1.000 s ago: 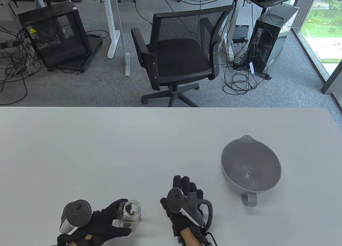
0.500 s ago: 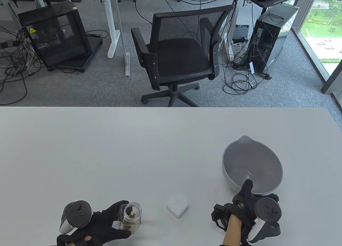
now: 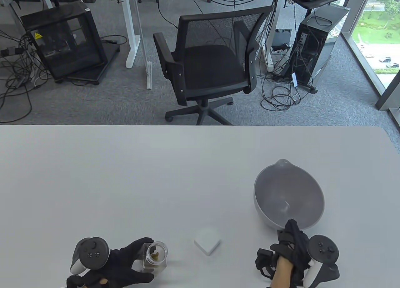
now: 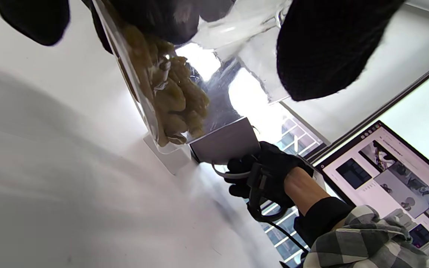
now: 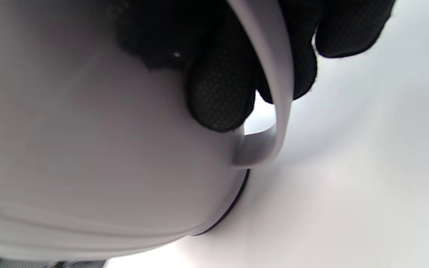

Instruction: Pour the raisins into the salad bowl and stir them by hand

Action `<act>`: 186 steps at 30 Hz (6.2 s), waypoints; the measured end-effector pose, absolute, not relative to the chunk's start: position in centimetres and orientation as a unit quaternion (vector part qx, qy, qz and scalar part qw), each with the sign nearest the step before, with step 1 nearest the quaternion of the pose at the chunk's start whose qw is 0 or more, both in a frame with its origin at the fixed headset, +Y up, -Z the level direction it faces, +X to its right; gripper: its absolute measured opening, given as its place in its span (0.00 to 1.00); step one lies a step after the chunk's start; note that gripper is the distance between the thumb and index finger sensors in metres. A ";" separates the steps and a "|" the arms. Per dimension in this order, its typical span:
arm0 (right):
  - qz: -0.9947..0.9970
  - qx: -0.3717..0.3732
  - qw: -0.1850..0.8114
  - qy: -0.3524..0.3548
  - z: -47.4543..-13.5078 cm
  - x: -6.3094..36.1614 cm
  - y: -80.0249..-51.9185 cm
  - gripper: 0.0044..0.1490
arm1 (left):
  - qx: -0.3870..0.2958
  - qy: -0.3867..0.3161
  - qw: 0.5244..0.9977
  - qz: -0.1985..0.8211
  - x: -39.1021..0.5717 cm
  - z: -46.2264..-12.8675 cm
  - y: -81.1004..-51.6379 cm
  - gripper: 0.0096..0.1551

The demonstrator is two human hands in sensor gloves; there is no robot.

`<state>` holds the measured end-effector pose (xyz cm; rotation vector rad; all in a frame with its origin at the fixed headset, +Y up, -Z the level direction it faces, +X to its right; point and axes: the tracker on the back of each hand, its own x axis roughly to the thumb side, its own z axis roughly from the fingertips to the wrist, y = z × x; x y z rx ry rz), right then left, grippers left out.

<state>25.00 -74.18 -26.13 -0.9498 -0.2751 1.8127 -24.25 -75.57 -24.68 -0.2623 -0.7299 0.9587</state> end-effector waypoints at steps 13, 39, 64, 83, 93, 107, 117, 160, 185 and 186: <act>0.886 -0.072 0.457 -0.017 -29.8 8.5 -72.6 0.38 | -0.217 -0.359 0.744 0.520 -24.3 -25.2 -76.4 0.57; 0.855 -0.043 0.512 0.064 -30.7 6.2 -74.9 0.44 | -0.037 -0.270 0.844 0.462 -27.8 -28.0 -67.0 0.61; 0.852 -0.030 0.518 0.072 -30.9 6.3 -75.1 0.44 | 0.080 -0.218 0.858 0.459 -25.4 -30.8 -66.7 0.56; 0.852 -0.025 0.517 0.077 -30.9 6.2 -75.3 0.44 | 0.100 -0.172 0.880 0.431 -22.1 -30.5 -62.8 0.53; 0.850 -0.026 0.521 0.077 -30.8 6.2 -75.3 0.44 | 0.148 -0.310 0.892 0.293 -19.8 -29.6 -61.1 0.50; 0.849 -0.025 0.522 0.076 -30.8 6.2 -75.4 0.44 | 0.116 -0.263 0.904 0.315 -19.6 -30.3 -62.6 0.44; 0.848 -0.028 0.524 0.075 -30.8 6.1 -75.4 0.44 | 0.181 -0.335 0.885 0.269 -18.9 -28.8 -60.4 0.45; 0.850 -0.023 0.522 0.072 -30.8 6.2 -75.4 0.45 | 0.119 -0.338 0.893 0.272 -18.0 -28.7 -60.9 0.51; 0.847 -0.023 0.525 0.074 -30.7 6.2 -75.4 0.45 | 0.121 -0.143 0.925 0.331 -20.2 -30.1 -62.9 0.48; 0.848 -0.023 0.525 0.074 -30.7 6.2 -75.4 0.45 | 0.120 -0.144 0.925 0.331 -20.2 -30.1 -62.9 0.49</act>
